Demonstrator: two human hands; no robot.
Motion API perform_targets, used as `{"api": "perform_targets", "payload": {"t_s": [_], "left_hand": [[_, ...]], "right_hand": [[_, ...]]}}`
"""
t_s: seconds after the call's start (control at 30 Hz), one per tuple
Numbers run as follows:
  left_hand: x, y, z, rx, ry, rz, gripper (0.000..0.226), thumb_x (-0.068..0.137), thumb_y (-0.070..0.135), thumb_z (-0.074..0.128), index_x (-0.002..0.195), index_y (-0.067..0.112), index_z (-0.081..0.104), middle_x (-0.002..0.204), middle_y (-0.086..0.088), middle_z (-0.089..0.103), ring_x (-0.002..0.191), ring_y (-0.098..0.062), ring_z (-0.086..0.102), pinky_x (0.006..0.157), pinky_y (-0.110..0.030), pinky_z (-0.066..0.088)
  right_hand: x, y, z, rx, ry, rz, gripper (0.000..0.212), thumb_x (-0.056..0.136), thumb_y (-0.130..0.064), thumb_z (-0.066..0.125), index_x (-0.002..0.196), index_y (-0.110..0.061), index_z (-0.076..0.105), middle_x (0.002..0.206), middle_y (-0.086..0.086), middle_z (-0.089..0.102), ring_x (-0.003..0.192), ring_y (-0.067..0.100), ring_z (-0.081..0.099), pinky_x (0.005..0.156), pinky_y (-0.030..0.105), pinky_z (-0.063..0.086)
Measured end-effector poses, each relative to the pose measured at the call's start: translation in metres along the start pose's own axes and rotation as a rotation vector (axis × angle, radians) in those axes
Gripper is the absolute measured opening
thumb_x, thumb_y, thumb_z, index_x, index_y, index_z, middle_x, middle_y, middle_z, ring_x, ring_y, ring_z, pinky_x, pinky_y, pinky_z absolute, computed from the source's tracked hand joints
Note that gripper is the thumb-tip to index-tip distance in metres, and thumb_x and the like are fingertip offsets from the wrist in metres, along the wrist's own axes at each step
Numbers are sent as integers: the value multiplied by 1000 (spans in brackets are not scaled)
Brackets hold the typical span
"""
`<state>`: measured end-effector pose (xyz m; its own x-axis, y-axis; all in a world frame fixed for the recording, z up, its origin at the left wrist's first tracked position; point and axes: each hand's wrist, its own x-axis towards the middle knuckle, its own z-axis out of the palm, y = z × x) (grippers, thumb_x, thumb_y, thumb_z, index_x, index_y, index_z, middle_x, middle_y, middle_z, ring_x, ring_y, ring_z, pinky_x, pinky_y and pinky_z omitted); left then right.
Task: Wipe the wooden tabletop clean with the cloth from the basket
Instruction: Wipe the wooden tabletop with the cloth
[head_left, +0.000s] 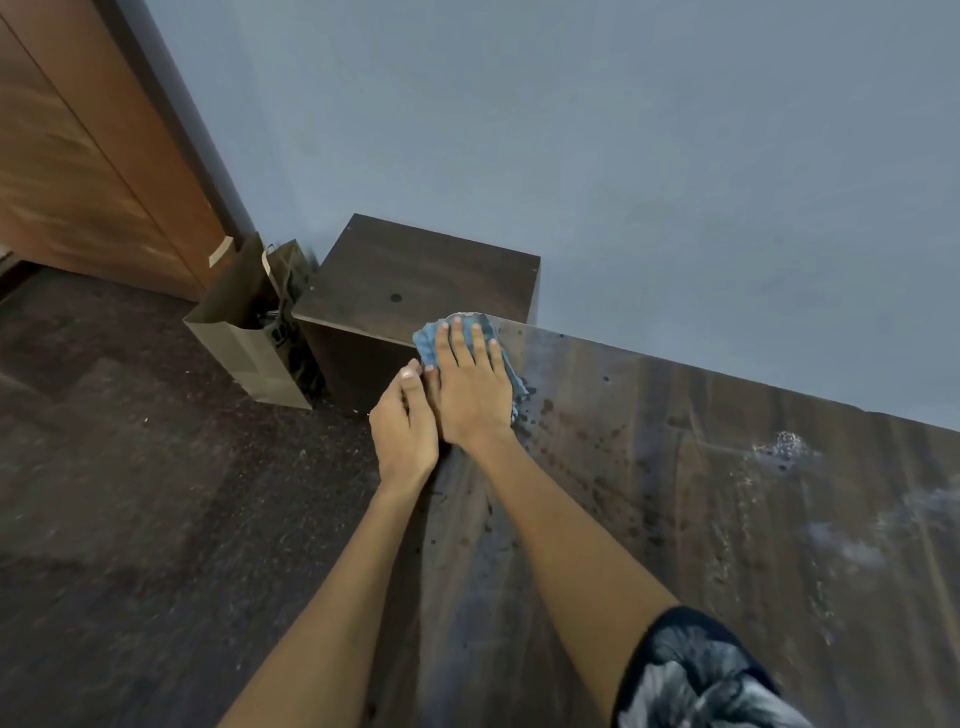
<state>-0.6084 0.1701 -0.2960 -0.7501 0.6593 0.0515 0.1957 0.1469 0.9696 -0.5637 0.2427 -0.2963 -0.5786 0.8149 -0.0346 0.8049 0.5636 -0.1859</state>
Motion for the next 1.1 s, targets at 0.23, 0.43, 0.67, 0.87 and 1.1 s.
{"api": "perform_targets", "payload": {"t_s": [0.23, 0.43, 0.67, 0.87, 1.1], "left_hand": [[-4, -13, -1, -80, 44, -46, 47, 101, 30, 25, 127, 2, 52, 124, -9, 59, 113, -12, 56, 97, -21, 42], [-6, -11, 1, 24, 23, 22, 44, 100, 30, 27, 103, 9, 66, 97, 13, 62, 85, 16, 53, 80, -11, 40], [-10, -5, 0, 7, -1, 74, 35, 101, 21, 29, 98, 16, 63, 90, 26, 45, 78, 29, 45, 74, -1, 34], [-4, -22, 1, 109, -9, 61, 71, 93, 52, 11, 126, 6, 55, 127, -3, 58, 119, -13, 49, 103, -30, 37], [1, -22, 0, 159, 0, 31, 64, 93, 48, 15, 123, 11, 58, 120, -2, 62, 111, -14, 54, 98, -32, 41]], "right_hand": [[-43, 48, -2, -34, 56, 45, 55, 99, -38, 9, 150, -18, 6, 158, 0, 10, 145, 17, 3, 115, 36, -3], [25, 34, -4, 0, 32, 242, 54, 102, -33, 17, 150, -14, 3, 159, 3, 3, 146, 21, -1, 117, 39, -2], [-12, 25, 1, -31, -1, -152, 53, 101, -37, 11, 151, -18, 9, 158, -1, 11, 145, 15, 5, 117, 36, 0], [-23, 44, -2, 12, 73, 229, 54, 101, -37, 17, 151, -18, 8, 158, -1, 10, 145, 17, 3, 116, 40, -2], [28, 20, -1, -6, 25, 59, 53, 102, -33, 18, 151, -15, 6, 158, 2, 8, 145, 20, 2, 116, 38, -2]]}}
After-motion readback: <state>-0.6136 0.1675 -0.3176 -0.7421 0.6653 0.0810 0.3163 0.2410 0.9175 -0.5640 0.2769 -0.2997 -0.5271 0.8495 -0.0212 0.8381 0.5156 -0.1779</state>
